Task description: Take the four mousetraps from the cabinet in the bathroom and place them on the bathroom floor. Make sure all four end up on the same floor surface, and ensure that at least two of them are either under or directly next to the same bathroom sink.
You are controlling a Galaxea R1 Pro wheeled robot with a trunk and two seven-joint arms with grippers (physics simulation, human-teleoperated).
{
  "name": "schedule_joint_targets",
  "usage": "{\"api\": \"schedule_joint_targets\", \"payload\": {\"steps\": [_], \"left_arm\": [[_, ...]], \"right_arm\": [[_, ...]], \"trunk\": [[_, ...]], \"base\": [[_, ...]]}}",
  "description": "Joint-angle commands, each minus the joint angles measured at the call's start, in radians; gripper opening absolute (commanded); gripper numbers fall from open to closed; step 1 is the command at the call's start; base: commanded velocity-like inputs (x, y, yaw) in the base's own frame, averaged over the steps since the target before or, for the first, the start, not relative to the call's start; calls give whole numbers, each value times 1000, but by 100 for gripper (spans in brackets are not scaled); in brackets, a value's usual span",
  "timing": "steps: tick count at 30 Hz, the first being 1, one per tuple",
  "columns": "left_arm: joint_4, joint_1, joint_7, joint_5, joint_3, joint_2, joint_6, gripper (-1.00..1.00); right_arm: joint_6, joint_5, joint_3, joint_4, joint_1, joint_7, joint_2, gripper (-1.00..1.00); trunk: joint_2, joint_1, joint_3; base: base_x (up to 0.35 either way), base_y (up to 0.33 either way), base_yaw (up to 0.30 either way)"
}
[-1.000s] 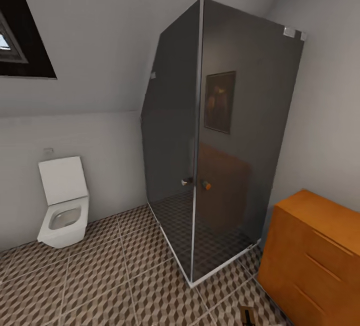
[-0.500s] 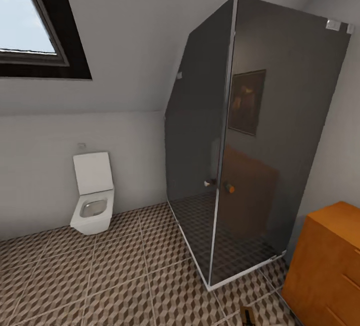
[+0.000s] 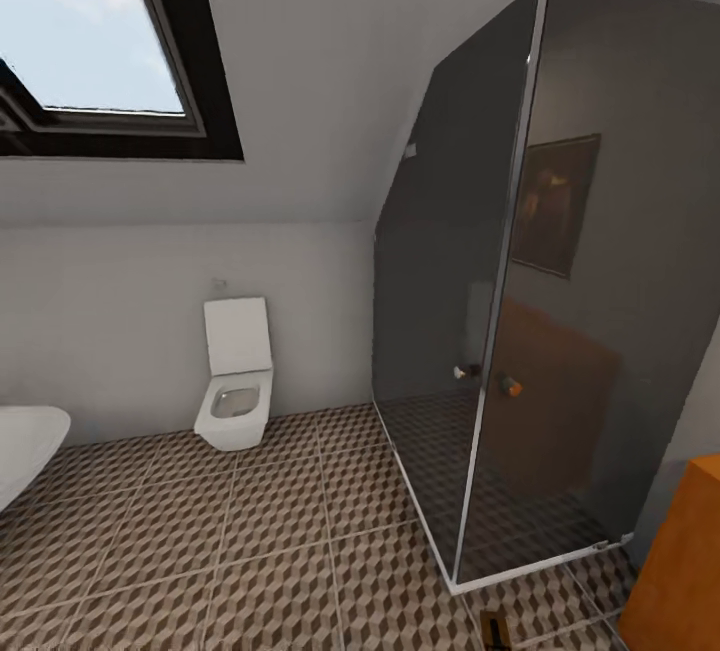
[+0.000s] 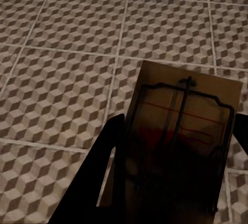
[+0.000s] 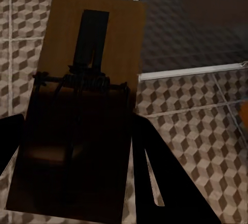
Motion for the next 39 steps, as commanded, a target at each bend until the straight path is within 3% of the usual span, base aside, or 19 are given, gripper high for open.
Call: {"api": "schedule_joint_targets", "payload": {"steps": [1, 18, 24, 39], "left_arm": [[2, 0, 0, 6, -7, -1, -2, -100], [2, 0, 0, 6, -7, -2, -1, -100], [2, 0, -4, 7, -6, 1, 2, -100], [2, 0, -3, 10, -5, 5, 5, -100]], "right_arm": [[-5, 3, 7, 4, -1, -6, 0, -100], [-5, 4, 6, 4, -1, -6, 0, -100], [-5, 4, 6, 4, -1, -4, 0, -100], [-5, 6, 6, 4, -1, -4, 0, -100]], "trunk": [[-1, 0, 0], [-1, 0, 0], [-1, 0, 0], [-1, 0, 0]], "base": [[0, 0, 300], [0, 0, 286], [72, 81, 36], [274, 197, 1]]}}
